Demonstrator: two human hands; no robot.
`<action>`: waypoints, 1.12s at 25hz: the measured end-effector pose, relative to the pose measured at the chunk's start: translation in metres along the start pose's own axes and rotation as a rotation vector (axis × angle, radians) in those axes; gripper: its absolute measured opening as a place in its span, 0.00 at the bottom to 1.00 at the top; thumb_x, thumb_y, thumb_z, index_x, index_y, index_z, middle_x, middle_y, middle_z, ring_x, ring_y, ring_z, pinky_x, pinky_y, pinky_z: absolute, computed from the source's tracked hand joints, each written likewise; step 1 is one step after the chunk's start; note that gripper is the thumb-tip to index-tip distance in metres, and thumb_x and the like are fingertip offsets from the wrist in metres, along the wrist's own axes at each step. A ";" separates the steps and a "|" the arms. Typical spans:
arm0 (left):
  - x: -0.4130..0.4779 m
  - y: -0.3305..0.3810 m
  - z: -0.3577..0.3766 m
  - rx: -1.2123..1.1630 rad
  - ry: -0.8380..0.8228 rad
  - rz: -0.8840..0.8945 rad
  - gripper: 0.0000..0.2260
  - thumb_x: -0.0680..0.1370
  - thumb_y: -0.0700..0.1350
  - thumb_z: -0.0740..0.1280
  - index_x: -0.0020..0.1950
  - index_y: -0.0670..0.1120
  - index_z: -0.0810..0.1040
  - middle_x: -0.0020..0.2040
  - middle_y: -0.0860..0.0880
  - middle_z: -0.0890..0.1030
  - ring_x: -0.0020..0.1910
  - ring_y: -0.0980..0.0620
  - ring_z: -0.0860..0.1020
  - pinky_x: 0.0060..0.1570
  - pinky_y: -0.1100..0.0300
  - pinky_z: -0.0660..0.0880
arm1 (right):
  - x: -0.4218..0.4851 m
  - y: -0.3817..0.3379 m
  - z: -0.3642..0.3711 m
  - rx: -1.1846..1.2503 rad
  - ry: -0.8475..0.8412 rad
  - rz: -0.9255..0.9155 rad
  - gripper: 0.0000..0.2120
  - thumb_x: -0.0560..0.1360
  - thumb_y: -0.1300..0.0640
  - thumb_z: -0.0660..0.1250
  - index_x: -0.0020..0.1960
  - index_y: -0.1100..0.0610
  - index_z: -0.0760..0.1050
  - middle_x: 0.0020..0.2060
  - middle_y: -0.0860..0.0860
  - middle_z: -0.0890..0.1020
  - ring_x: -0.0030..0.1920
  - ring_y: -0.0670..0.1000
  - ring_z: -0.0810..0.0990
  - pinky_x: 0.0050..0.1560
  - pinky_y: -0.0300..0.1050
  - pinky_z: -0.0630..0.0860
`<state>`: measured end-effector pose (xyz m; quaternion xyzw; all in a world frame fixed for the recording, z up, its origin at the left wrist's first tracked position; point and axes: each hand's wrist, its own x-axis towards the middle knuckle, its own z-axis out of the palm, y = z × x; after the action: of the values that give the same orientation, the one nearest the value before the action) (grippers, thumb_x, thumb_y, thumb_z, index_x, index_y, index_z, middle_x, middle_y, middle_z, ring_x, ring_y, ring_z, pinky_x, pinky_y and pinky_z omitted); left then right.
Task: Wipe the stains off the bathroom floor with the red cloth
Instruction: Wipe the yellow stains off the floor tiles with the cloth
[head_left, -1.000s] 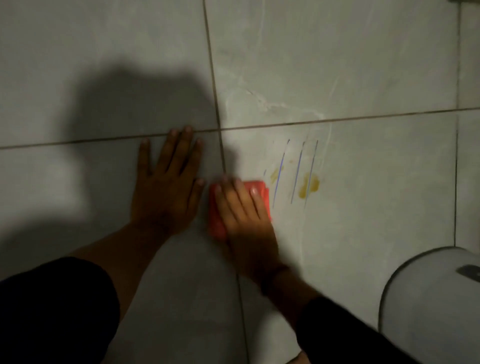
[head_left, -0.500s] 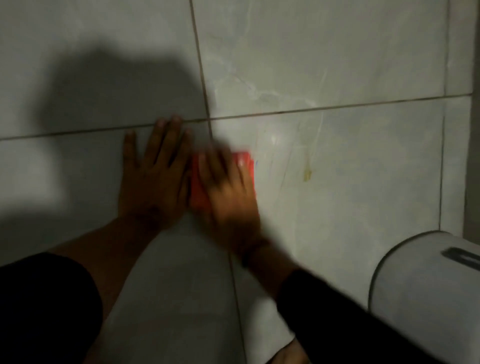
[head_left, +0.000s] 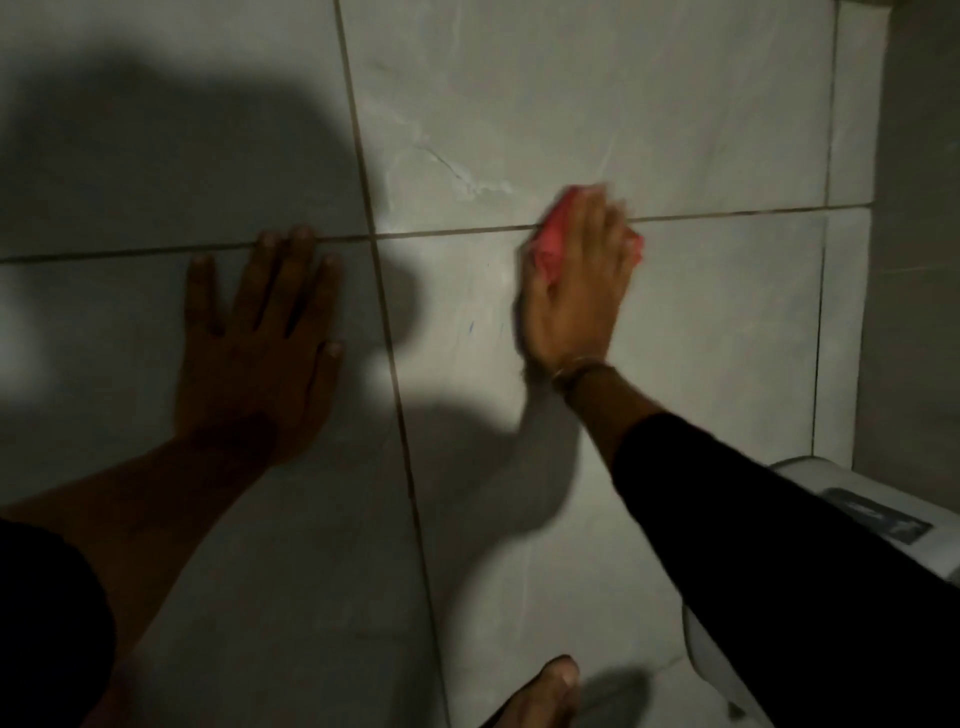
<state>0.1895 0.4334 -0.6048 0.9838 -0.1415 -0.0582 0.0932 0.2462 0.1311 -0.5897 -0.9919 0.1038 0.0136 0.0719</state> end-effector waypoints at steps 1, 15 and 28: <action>0.001 0.000 -0.001 0.006 0.007 0.004 0.33 0.83 0.54 0.53 0.88 0.46 0.55 0.89 0.42 0.52 0.88 0.39 0.52 0.81 0.29 0.44 | -0.025 -0.013 0.008 -0.019 -0.027 -0.143 0.37 0.83 0.45 0.57 0.86 0.62 0.55 0.87 0.61 0.57 0.87 0.64 0.53 0.86 0.67 0.51; 0.000 -0.003 0.003 0.010 0.016 0.002 0.33 0.83 0.54 0.54 0.88 0.47 0.55 0.89 0.43 0.52 0.88 0.41 0.51 0.81 0.31 0.44 | -0.086 -0.053 0.009 -0.007 -0.213 -0.581 0.33 0.85 0.43 0.54 0.85 0.58 0.61 0.84 0.59 0.65 0.86 0.63 0.58 0.86 0.64 0.49; 0.001 0.000 -0.001 0.017 0.006 0.002 0.32 0.83 0.53 0.55 0.87 0.45 0.57 0.89 0.42 0.55 0.88 0.40 0.54 0.81 0.28 0.47 | -0.005 -0.094 0.012 0.034 -0.125 -0.688 0.35 0.81 0.45 0.63 0.84 0.58 0.64 0.84 0.60 0.67 0.85 0.64 0.61 0.86 0.66 0.51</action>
<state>0.1907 0.4333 -0.6044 0.9846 -0.1426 -0.0538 0.0855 0.2609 0.2244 -0.5881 -0.9647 -0.2409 0.0476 0.0951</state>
